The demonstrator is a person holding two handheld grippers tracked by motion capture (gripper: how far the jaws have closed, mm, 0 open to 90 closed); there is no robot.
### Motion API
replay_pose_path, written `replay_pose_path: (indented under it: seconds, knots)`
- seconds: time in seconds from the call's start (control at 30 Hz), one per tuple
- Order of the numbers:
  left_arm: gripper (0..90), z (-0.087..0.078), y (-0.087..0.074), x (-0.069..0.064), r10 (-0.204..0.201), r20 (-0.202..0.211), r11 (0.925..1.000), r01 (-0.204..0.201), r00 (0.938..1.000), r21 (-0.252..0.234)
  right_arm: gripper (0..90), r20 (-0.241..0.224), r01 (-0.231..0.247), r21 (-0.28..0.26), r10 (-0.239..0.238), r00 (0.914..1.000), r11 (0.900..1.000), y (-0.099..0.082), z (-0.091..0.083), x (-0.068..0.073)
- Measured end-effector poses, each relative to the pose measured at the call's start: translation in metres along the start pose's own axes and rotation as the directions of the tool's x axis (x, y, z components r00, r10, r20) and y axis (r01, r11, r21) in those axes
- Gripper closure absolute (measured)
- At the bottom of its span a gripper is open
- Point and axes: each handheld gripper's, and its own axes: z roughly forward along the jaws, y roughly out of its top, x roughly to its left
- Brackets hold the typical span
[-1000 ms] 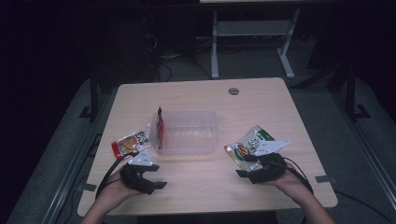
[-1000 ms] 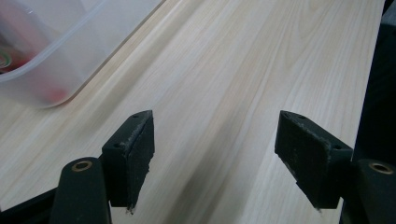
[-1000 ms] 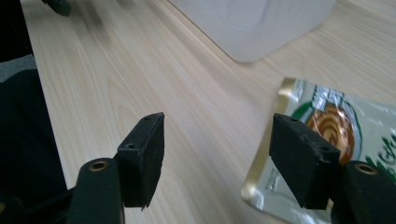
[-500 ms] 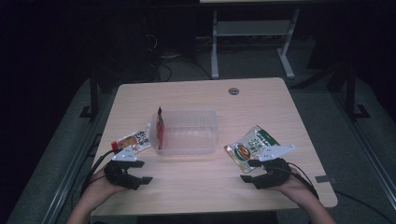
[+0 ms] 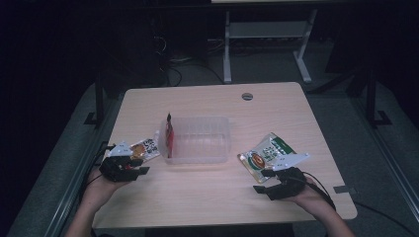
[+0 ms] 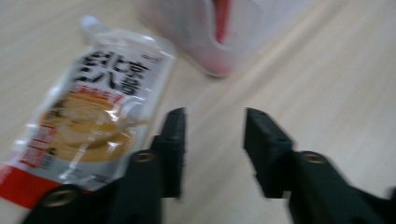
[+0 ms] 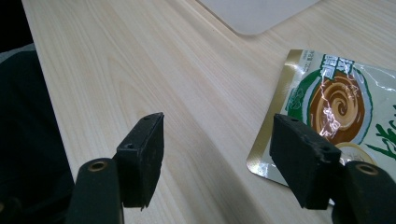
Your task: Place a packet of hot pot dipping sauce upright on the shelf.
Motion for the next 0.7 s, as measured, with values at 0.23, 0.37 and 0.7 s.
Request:
replay_pose_path:
  seconds: [0.23,0.37,0.7]
  knots:
    - [89.7,0.009,0.016,0.020,-0.052,-0.091,0.9984,0.050,0.9945,-0.028,34.7,0.003,-0.008,0.005,0.008,1.0000,1.0000,0.000,0.000,0.000]
    - [89.8,0.019,0.026,0.035,-0.092,-0.124,0.9956,0.089,0.9880,-0.030,34.8,0.003,-0.002,0.003,0.002,1.0000,1.0000,0.000,0.000,0.000]
    - [89.8,0.046,0.041,0.072,-0.127,-0.190,0.9918,0.127,0.9736,-0.009,35.0,-0.001,0.000,0.011,0.000,1.0000,0.9999,-0.001,0.002,-0.001]
